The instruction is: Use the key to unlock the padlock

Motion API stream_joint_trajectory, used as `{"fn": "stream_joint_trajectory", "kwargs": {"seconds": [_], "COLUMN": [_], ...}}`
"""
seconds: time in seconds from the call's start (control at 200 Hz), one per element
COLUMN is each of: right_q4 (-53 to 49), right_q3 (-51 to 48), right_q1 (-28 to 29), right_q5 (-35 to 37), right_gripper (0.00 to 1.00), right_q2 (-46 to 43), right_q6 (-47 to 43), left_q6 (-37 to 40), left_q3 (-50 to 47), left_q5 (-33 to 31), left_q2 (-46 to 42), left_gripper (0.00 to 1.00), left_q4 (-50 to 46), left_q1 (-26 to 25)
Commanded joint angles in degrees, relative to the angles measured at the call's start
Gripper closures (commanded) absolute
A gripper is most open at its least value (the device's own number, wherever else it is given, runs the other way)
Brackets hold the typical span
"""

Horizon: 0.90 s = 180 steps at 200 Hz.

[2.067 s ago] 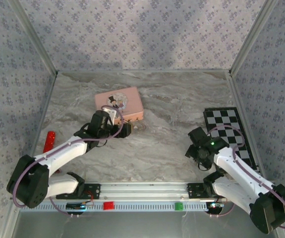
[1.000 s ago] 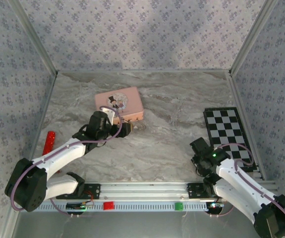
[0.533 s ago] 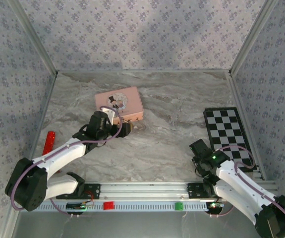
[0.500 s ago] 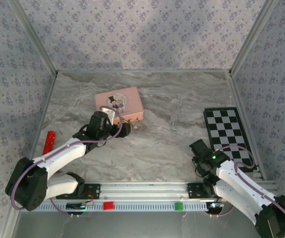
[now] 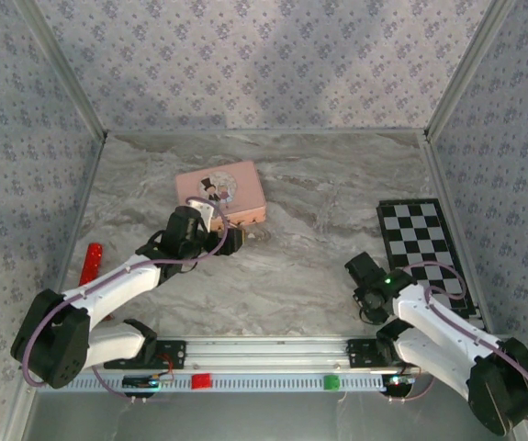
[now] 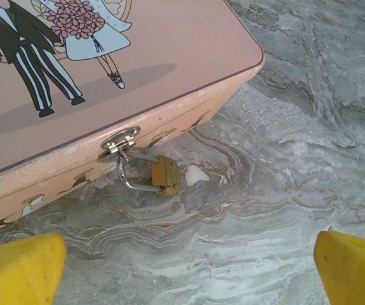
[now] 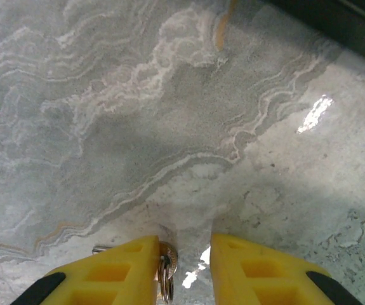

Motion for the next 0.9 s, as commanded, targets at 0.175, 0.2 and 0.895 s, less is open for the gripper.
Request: {"fn": "stream_joint_trajectory", "kwargs": {"seconds": [0.175, 0.2, 0.895], "right_q4": [6.6, 6.7, 3.3], "right_q3": [0.0, -0.1, 4.1], "right_q1": [0.8, 0.9, 0.9], "right_q5": [-0.6, -0.6, -0.9], "right_gripper": [0.72, 0.72, 0.73], "right_q2": [0.6, 0.6, 2.4], "right_q6": [-1.6, -1.6, -4.3], "left_q6": [0.8, 0.8, 1.1], "left_q3": [0.4, 0.4, 0.5], "left_q5": [-0.6, -0.6, -0.9], "left_q2": [0.9, 0.9, 1.5], "left_gripper": [0.00, 0.00, 0.00], "left_q4": [1.2, 1.3, 1.4], "left_q1": [-0.2, -0.2, -0.2]}}
